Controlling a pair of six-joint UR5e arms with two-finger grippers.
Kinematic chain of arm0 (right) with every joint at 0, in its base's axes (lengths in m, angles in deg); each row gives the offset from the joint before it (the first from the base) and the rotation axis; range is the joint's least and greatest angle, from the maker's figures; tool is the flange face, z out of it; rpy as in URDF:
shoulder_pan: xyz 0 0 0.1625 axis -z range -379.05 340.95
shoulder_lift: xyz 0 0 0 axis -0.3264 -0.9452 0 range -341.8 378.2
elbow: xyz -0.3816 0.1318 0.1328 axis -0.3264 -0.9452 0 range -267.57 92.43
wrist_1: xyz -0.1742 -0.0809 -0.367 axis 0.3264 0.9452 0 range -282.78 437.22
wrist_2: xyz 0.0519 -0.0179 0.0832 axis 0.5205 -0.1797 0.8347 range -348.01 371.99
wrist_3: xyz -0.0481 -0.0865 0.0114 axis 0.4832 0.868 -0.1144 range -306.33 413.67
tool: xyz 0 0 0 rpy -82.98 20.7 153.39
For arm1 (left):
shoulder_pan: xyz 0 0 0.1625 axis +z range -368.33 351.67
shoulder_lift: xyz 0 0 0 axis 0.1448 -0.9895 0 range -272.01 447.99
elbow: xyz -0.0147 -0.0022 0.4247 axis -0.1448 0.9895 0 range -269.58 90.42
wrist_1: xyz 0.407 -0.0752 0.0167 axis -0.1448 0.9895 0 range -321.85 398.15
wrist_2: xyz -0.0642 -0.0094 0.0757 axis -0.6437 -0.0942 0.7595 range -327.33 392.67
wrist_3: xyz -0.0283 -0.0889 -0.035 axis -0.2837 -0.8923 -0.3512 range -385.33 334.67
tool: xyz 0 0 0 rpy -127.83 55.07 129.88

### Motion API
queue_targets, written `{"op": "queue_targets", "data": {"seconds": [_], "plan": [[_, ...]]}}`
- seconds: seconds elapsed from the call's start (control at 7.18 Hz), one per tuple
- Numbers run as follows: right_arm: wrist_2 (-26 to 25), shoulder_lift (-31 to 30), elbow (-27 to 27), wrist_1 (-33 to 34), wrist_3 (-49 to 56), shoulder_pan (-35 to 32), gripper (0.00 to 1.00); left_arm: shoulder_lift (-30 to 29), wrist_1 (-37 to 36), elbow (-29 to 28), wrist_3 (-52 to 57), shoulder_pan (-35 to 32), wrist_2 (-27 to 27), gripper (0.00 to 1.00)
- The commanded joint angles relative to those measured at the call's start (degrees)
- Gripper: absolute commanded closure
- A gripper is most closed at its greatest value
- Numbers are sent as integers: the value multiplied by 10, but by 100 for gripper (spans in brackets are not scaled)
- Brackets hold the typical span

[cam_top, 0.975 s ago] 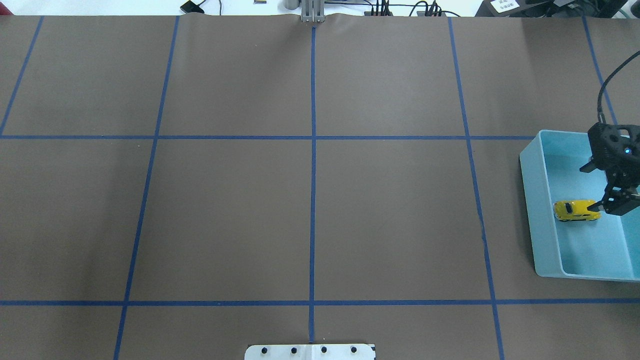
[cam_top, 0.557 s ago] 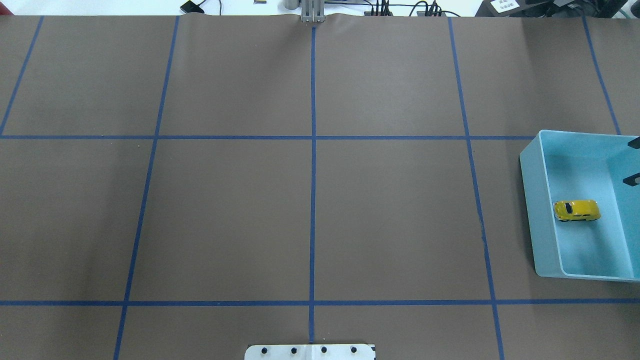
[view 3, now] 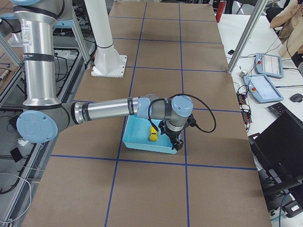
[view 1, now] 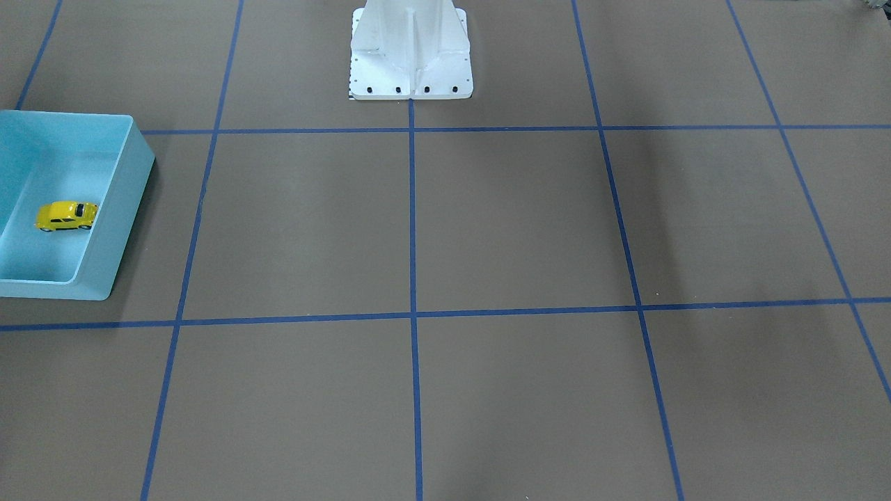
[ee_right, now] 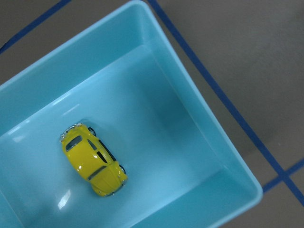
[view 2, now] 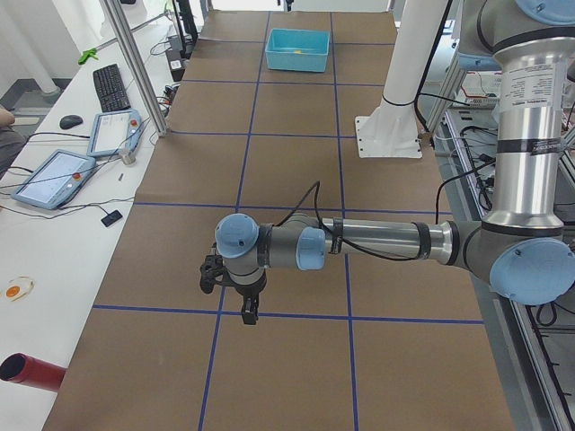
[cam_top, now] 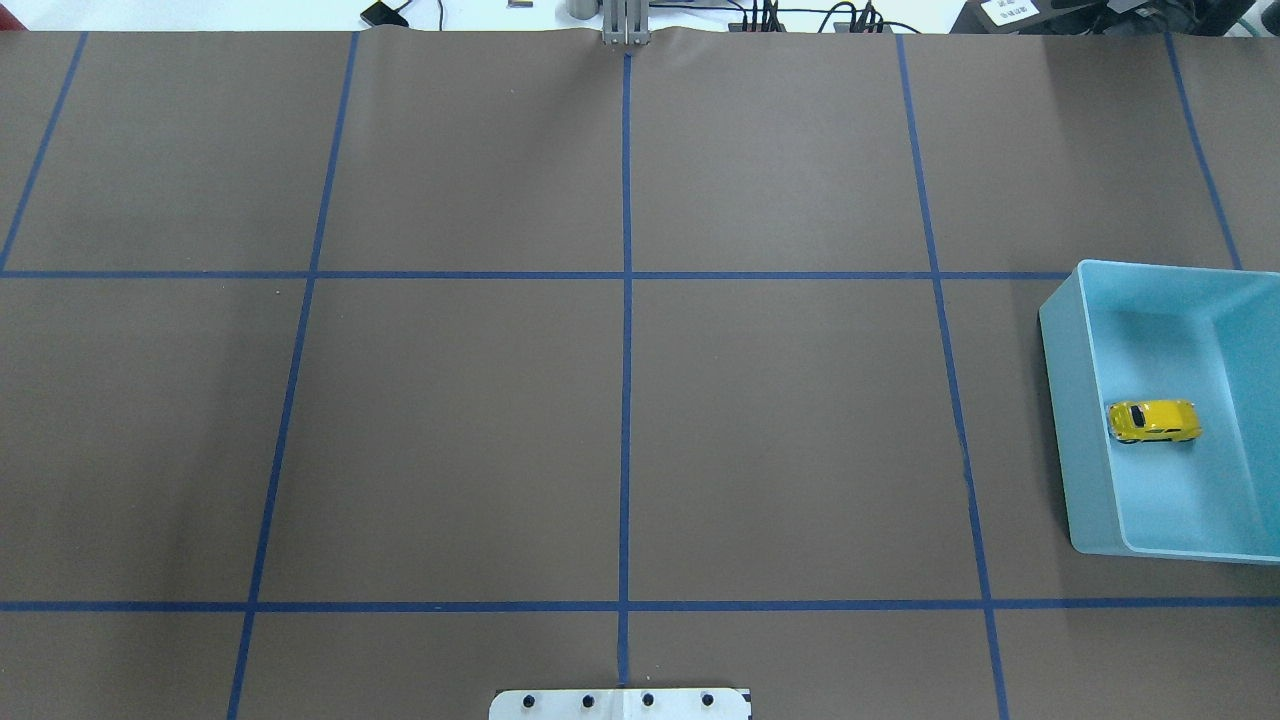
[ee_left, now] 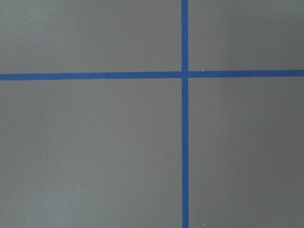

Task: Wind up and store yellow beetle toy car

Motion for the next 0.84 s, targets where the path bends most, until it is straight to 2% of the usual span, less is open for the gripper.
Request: {"op": "queue_targets", "data": {"seconds": [0.0, 0.14, 0.28, 0.7], "plan": [[-71, 28, -6, 6, -284, -11, 0, 0, -2, -1, 0, 0, 0, 0], [-81, 25, -5, -11, -424, -7, 0, 0, -2, -1, 0, 0, 1, 0], [-81, 20, -6, -33, -494, -7, 0, 0, -2, -2, 0, 0, 1, 0], [-88, 20, -7, -34, -492, -4, 0, 0, -1, -3, 0, 2, 0, 0]]}}
